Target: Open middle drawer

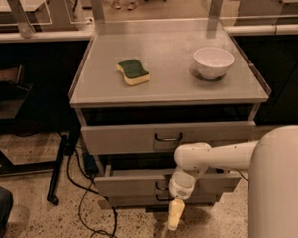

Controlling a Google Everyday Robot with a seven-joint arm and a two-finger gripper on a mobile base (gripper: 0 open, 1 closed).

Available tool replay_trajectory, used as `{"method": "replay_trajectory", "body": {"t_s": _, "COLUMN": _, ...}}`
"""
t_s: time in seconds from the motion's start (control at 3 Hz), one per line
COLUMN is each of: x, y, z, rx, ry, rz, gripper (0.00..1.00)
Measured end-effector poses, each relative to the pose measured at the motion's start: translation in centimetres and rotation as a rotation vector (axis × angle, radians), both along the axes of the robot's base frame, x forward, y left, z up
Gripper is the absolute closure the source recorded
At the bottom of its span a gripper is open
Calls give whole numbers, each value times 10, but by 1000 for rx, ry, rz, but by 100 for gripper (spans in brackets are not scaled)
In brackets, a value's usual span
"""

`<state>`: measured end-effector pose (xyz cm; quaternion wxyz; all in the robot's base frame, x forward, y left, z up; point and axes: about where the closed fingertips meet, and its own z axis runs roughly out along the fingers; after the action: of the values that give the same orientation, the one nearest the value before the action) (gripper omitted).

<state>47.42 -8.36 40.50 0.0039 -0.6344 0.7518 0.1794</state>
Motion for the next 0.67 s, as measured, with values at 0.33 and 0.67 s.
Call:
{"method": "replay_trajectory", "body": {"t_s": 0.33, "x": -26, "y": -11, "z": 11, "rx": 28, "ry": 15, "rz": -32, "gripper": 0}}
{"method": "replay_trajectory", "body": {"t_s": 0.67, "x": -27, "y": -7, "z": 13, "rx": 28, "ry": 15, "rz": -31, "gripper": 0}}
